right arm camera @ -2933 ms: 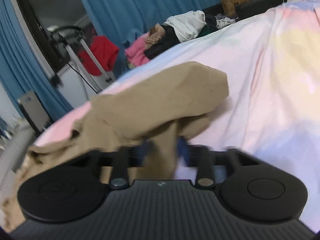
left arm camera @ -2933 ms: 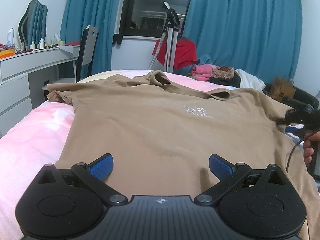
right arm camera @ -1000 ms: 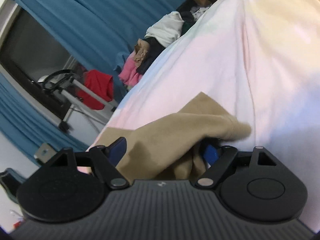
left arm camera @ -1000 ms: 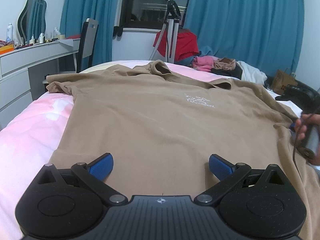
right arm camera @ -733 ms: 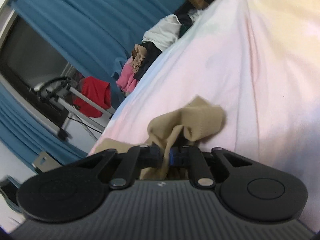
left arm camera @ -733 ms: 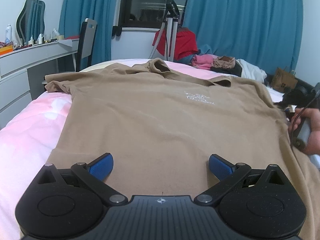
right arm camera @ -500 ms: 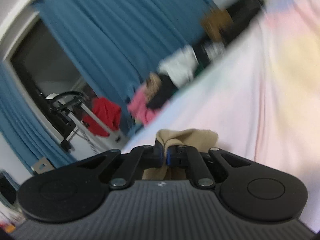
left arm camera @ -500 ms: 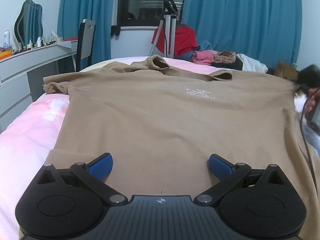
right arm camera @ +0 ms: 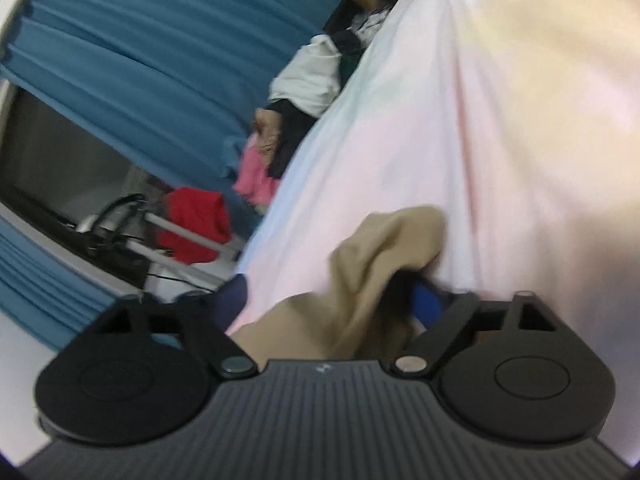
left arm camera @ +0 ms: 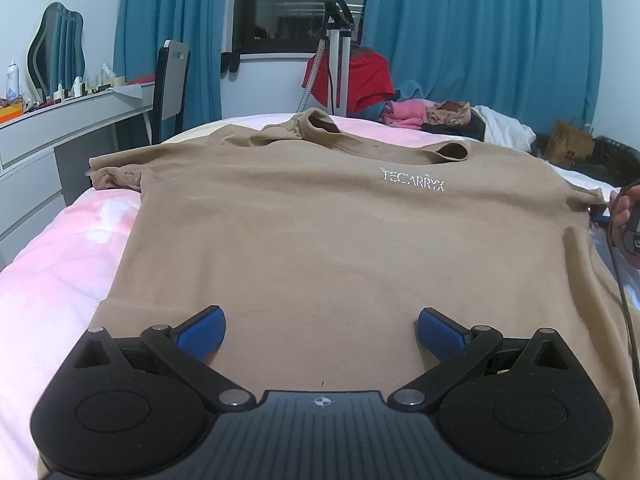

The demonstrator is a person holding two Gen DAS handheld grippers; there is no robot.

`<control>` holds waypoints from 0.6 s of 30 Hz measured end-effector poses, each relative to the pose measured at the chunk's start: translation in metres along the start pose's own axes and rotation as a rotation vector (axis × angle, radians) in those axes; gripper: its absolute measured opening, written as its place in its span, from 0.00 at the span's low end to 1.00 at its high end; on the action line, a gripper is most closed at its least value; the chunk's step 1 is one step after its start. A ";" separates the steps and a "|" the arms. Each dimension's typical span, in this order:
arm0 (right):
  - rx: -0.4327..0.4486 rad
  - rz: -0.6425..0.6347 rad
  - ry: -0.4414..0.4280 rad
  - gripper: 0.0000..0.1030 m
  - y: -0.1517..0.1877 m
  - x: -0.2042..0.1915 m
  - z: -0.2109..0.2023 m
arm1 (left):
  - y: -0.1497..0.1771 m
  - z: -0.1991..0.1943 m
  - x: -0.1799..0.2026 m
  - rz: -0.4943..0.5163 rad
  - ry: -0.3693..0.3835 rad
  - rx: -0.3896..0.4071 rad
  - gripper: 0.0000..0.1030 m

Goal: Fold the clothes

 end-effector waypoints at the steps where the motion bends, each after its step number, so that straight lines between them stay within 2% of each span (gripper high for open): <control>1: -0.004 -0.028 0.013 0.85 0.003 -0.002 0.003 | 0.000 0.000 0.000 0.001 -0.001 0.000 1.00; 6: -0.027 -0.170 0.080 0.86 0.018 -0.013 0.018 | -0.002 0.003 0.003 0.004 -0.002 -0.005 1.00; 7: -0.027 -0.204 0.095 0.83 0.022 -0.015 0.021 | -0.002 0.004 0.003 0.002 0.000 -0.004 1.00; 9: -0.003 -0.309 0.143 0.59 0.027 -0.019 0.023 | -0.003 0.005 0.002 -0.004 0.003 -0.003 1.00; 11: 0.021 -0.358 0.173 0.08 0.026 -0.030 0.024 | -0.004 0.005 0.002 -0.011 0.007 -0.001 1.00; 14: 0.086 -0.400 0.157 0.08 0.023 -0.056 0.014 | -0.009 0.000 -0.001 -0.033 0.019 0.019 1.00; 18: 0.224 -0.641 0.095 0.08 0.055 -0.127 -0.017 | -0.021 -0.016 -0.010 -0.052 0.008 0.081 1.00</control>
Point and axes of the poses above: each gripper's, at about its wrist camera, not at the fingertips, and z roughly the way its jaws point, x to its right, y to its underside, the point moved 2 cm from there along z, roughly the way its jaws point, and after that the axes turned 9 degrees about z, right-handed, at the moved point
